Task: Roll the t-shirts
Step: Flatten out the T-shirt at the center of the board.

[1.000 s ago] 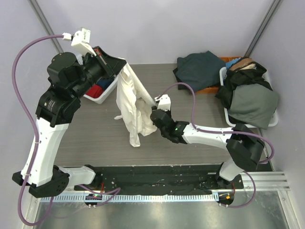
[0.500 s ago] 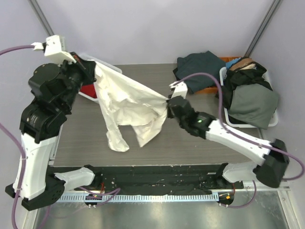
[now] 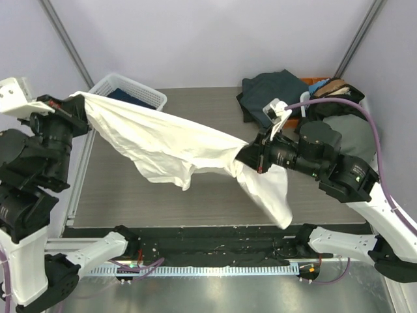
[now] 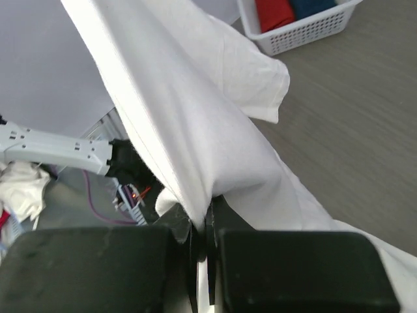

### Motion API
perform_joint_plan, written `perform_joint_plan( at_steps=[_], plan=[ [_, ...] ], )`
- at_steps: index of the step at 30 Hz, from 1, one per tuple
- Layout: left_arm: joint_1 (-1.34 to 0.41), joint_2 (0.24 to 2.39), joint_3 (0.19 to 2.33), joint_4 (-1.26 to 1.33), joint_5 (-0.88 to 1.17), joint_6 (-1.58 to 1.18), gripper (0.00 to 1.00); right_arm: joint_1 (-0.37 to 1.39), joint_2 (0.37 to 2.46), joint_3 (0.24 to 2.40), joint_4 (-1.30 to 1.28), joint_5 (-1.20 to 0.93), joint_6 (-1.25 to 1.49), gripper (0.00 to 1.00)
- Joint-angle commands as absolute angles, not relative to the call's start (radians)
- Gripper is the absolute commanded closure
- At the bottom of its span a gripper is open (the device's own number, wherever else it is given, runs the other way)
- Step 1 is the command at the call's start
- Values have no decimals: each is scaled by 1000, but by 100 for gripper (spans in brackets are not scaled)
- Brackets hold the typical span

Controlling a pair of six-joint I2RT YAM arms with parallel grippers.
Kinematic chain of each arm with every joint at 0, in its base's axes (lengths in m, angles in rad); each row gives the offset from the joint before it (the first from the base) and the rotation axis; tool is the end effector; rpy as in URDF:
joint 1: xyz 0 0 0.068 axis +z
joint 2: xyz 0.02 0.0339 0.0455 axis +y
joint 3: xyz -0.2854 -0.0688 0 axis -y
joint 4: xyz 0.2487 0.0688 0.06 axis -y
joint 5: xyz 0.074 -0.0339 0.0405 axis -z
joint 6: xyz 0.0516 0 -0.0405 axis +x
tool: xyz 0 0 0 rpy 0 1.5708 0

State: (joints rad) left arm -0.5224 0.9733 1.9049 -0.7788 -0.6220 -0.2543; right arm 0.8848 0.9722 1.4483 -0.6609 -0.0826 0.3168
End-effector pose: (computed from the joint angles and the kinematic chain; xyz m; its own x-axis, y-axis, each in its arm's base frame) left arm 0.0793 -0.0110 0.6025 0.1512 -0.3230 -0.9343 -0.0574 0.9407 -0.3345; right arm 0.1082 0.1389 0.4935 -0.3668 0.0420 -0.9293 -0.7453 0.5845 0.3206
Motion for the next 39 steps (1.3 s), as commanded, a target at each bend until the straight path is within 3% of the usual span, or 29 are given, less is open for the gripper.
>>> perform_joint_plan(
  at_steps=[1, 5, 7, 13, 15, 16, 18, 19, 22, 24, 28, 31, 32, 33, 37, 39],
  plan=[
    [-517, 946, 1836, -700, -628, -287, 100, 885, 999, 1467, -775, -236, 350, 99],
    [-517, 963, 1670, -597, -608, -319, 100, 824, 1063, 1391, -772, -193, 342, 99],
    [-517, 1023, 1640, -559, -603, -310, 100, 693, 1101, 1375, -761, -273, 333, 99],
    [-356, 1378, 1836, -705, -444, -445, 100, 424, 1357, 1419, -718, -309, 310, 98],
    [-321, 1463, 1916, -736, -373, -497, 100, 396, 1442, 1454, -713, -243, 324, 92],
    [-318, 1527, 1934, -736, -368, -505, 100, 388, 1515, 1491, -709, -218, 330, 77],
    [-304, 1592, 1963, -713, -345, -532, 100, 387, 1567, 1515, -668, -118, 354, 62],
    [-298, 1642, 1965, -701, -333, -544, 100, 387, 1591, 1525, -648, -101, 362, 43],
    [-261, 1704, 1944, -652, -267, -603, 100, 390, 1594, 1514, -606, -89, 373, 14],
    [-233, 1758, 1933, -628, -212, -635, 100, 405, 1577, 1476, -598, -83, 359, 14],
    [-189, 1839, 1933, -624, -137, -678, 89, 448, 1491, 1333, -572, -77, 357, 32],
    [-175, 1881, 1960, -664, -137, -690, 60, 501, 1407, 1188, -516, -75, 383, 34],
    [-175, 1884, 1973, -713, -140, -687, 36, 515, 1385, 1155, -502, -74, 396, 35],
    [-176, 1890, 1989, -747, -147, -689, 30, 534, 1358, 1102, -477, -74, 405, 35],
    [-178, 1829, 1991, -842, -196, -663, 27, 596, 1307, 997, -411, -83, 509, 46],
    [-181, 1725, 1878, -833, -216, -657, 27, 633, 1295, 942, -338, -89, 555, 44]
  ],
)
